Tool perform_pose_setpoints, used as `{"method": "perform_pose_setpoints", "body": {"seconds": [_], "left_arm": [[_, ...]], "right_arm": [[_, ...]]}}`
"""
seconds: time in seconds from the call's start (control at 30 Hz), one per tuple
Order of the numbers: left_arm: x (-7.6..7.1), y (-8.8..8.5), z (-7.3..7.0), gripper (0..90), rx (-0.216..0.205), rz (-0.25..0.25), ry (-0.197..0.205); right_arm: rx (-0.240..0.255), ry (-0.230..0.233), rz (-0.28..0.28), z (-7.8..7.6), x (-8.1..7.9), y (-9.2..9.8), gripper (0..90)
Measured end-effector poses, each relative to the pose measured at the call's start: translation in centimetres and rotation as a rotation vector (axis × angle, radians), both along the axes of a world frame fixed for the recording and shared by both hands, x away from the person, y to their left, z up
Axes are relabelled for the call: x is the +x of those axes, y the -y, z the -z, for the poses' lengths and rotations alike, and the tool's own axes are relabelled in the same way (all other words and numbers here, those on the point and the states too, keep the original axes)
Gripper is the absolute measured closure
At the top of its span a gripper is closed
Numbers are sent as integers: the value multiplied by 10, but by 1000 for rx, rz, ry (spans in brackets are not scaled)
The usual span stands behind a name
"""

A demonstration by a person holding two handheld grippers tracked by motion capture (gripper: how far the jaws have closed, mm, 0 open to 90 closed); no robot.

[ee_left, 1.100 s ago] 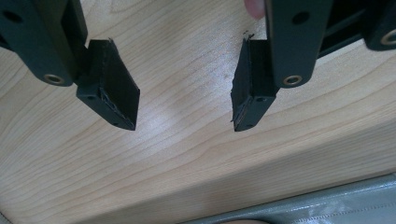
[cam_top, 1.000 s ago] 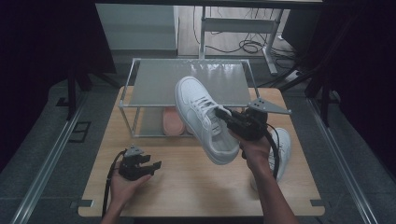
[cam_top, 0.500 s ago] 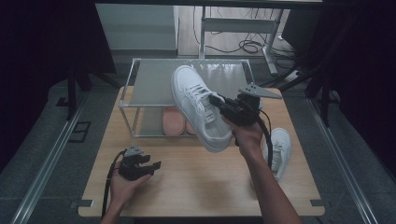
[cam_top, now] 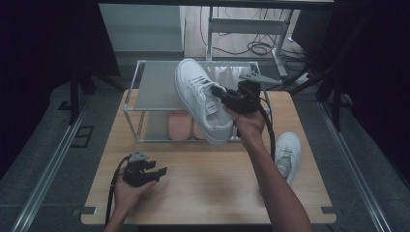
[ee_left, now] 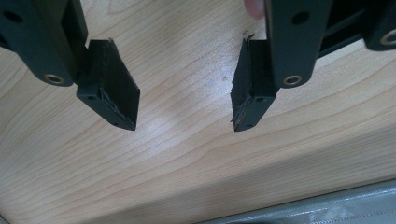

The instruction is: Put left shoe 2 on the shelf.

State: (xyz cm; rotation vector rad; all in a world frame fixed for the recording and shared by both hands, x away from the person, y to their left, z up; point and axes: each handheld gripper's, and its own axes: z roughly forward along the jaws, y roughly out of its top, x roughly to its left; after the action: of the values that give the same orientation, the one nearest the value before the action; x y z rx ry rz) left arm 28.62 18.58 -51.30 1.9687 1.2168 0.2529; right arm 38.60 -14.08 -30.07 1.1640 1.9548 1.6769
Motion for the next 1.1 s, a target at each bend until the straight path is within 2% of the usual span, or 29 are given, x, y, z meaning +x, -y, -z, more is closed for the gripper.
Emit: {"method": "perform_pose_setpoints", "body": {"seconds": [0.27, 0.7, 1.1], "left_arm": [[0, 0, 0, 429, -4, 0, -2], [-1, -1, -1, 430, -16, -1, 3], [-2, 1, -1, 430, -16, 15, 4]], "right_arm": [[-5, -22, 37, -5, 24, -12, 812], [26, -54, 97, -8, 59, -27, 812], [-1, -79, 167, -15, 93, -45, 812]]}}
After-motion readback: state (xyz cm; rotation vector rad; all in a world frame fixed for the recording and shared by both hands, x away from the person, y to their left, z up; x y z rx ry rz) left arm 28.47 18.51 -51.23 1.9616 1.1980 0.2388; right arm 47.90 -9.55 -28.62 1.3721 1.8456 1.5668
